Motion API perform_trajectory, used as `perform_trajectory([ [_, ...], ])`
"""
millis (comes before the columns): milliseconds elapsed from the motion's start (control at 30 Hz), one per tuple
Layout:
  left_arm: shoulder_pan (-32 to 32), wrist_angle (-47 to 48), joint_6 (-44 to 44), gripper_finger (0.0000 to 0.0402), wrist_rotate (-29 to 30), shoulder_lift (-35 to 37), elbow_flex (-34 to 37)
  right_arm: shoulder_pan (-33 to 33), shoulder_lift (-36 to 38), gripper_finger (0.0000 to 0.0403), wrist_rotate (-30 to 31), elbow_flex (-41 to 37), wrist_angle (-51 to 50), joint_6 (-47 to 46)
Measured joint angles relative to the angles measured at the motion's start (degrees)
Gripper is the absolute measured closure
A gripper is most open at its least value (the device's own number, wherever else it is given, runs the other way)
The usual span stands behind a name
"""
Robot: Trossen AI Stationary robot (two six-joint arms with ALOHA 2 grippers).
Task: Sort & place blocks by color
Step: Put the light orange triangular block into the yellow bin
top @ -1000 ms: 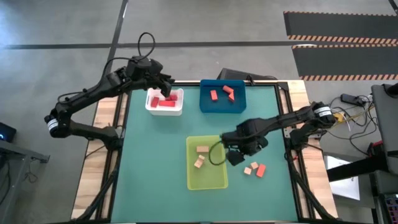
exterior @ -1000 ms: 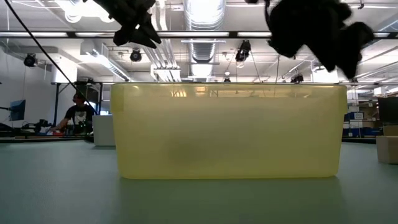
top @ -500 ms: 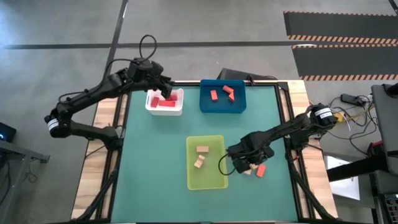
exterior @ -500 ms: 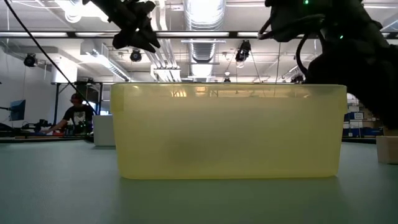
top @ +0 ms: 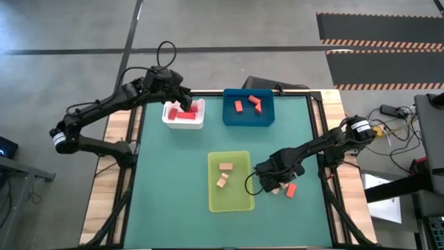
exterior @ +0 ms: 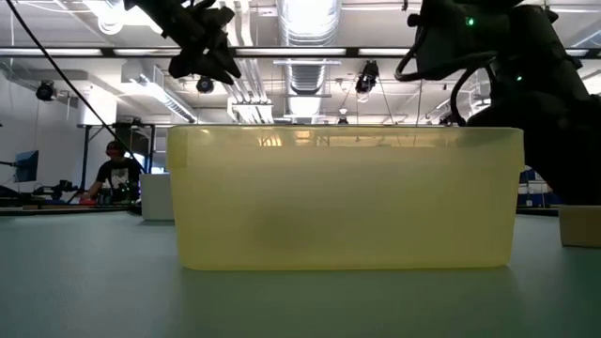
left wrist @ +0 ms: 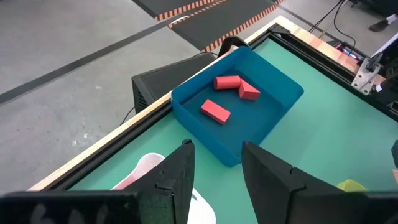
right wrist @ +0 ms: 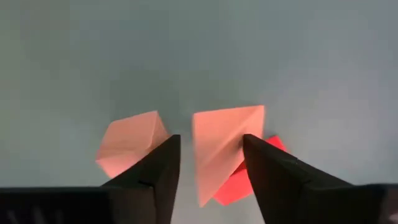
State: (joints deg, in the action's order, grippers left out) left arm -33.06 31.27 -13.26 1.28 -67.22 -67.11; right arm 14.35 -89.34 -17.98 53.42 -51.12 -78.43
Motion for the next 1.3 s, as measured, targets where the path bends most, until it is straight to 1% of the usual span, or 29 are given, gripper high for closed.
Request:
perform_trajectory([
  [233, 0.0, -0.61, -0.09, 0.0285, 0.0, -0.02, -0.12, -0.04, -0.03, 0.0319, -0.02, -0.15, 1.47, -1.1],
  [333, 0.0, -0.74, -0.1, 0.0285, 0.0, -0.02, -0.11, -0.07, 0.09, 0.034, 0.02, 0.0, 0.88, -0.96],
  [433, 0.02, -1.28, -0.11, 0.0285, 0.01, -0.02, -0.11, -0.13, 0.19, 0.0342, 0.11, 0.77, -0.39, -0.1],
  [533, 0.02, -1.26, -0.11, 0.0285, 0.0, -0.02, -0.11, -0.51, 0.21, 0.0343, 0.34, 2.45, -3.9, 1.52],
  [633, 0.07, -1.35, -0.09, 0.0285, 0.02, -0.02, -0.24, -1.32, 0.96, 0.0346, 2.2, 4.42, -6.99, 2.88],
  [733, 0.07, -1.27, -0.15, 0.0285, 0.0, -0.02, -0.17, -2.62, 2.09, 0.0346, 3.54, 6.94, -7.96, 4.06],
  [900, 0.07, -1.3, -1.38, 0.0285, 0.0, -0.02, -0.13, -4.75, 2.46, 0.0346, 6.02, 12.47, -10.85, 8.08],
  [1067, 0.09, -1.28, -1.4, 0.0285, -0.03, -0.02, -0.11, -6.36, 2.56, 0.0346, 6.88, 19.12, -11.44, 15.93],
  [1300, 0.96, -1.23, -1.53, 0.0285, -1.36, 0.74, -0.11, -6.51, 1.83, 0.0365, 11.5, 29.01, -11.14, 27.63],
])
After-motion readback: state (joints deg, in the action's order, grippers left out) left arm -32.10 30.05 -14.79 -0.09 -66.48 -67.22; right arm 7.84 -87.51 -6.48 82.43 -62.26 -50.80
